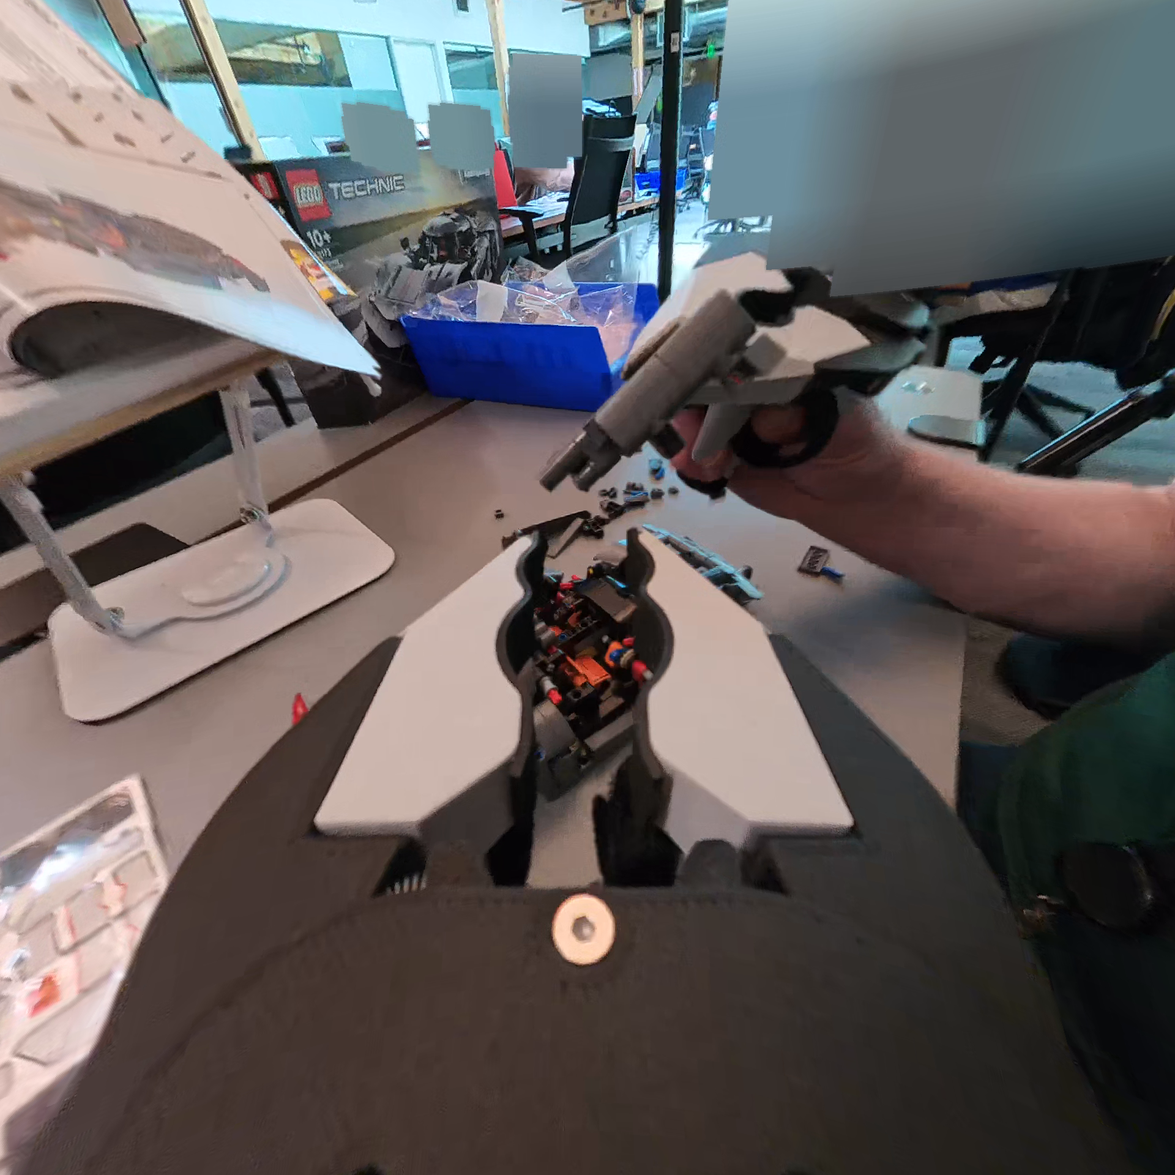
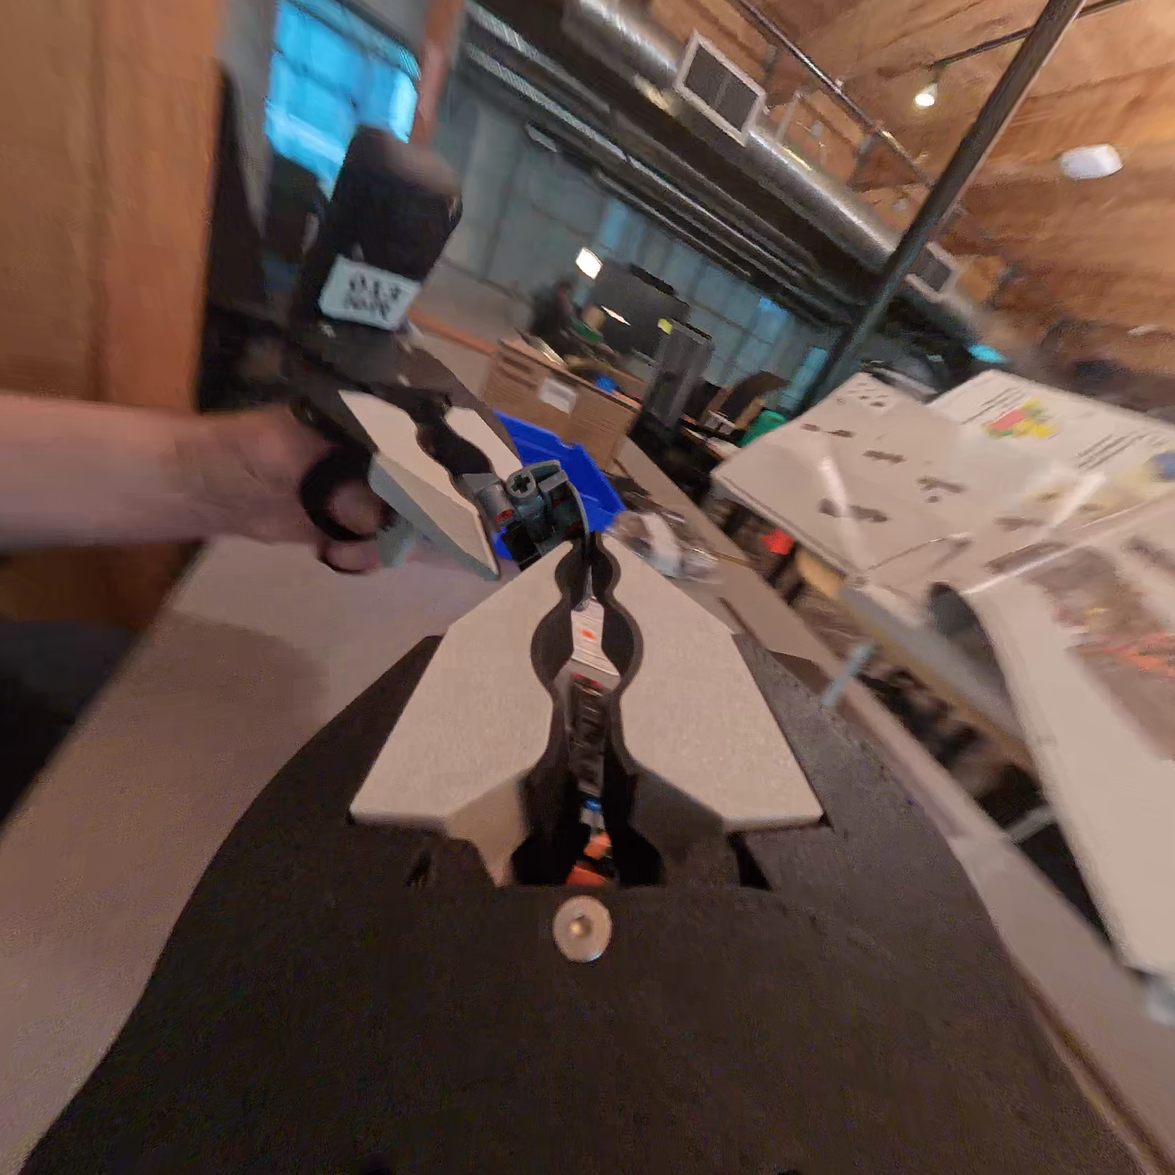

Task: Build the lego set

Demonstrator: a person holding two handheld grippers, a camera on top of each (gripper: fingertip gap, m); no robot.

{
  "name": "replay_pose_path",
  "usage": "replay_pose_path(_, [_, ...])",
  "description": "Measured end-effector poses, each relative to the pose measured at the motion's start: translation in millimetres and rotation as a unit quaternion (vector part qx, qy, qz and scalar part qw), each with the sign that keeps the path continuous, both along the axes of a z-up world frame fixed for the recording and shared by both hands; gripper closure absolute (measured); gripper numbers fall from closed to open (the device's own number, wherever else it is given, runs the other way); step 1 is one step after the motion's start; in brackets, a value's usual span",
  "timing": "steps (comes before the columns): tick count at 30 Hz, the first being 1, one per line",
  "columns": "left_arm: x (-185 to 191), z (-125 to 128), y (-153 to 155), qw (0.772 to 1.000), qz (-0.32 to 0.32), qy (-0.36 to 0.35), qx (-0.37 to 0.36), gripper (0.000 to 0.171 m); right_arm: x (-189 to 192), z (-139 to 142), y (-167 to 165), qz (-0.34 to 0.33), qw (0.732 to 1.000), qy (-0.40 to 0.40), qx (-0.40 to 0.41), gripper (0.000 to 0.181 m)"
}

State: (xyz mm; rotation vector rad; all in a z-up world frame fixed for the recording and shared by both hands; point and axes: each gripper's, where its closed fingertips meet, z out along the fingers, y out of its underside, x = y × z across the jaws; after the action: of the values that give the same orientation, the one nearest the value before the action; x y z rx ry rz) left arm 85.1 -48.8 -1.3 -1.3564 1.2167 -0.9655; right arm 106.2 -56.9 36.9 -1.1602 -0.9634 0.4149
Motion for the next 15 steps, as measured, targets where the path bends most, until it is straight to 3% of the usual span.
replay_pose_path(6, [-3.1,11.7,-4.5,0.994,-0.039,-0.063,-0.081,0.116,-7.8,-1.8,5.1,-0.165,0.960,-0.167,0.153,0.181])
replay_pose_path(9, [0.7,13.4,-10.2,0.991,-0.056,-0.072,-0.095,0.108,-6.3,-2.6,6.9,-0.195,0.946,-0.188,0.178,0.181])
replay_pose_path(15, [11.7,19.7,-20.4,0.992,-0.061,-0.070,-0.081,0.112,-8.8,-5.7,7.3,-0.212,0.932,-0.211,0.203,0.181])
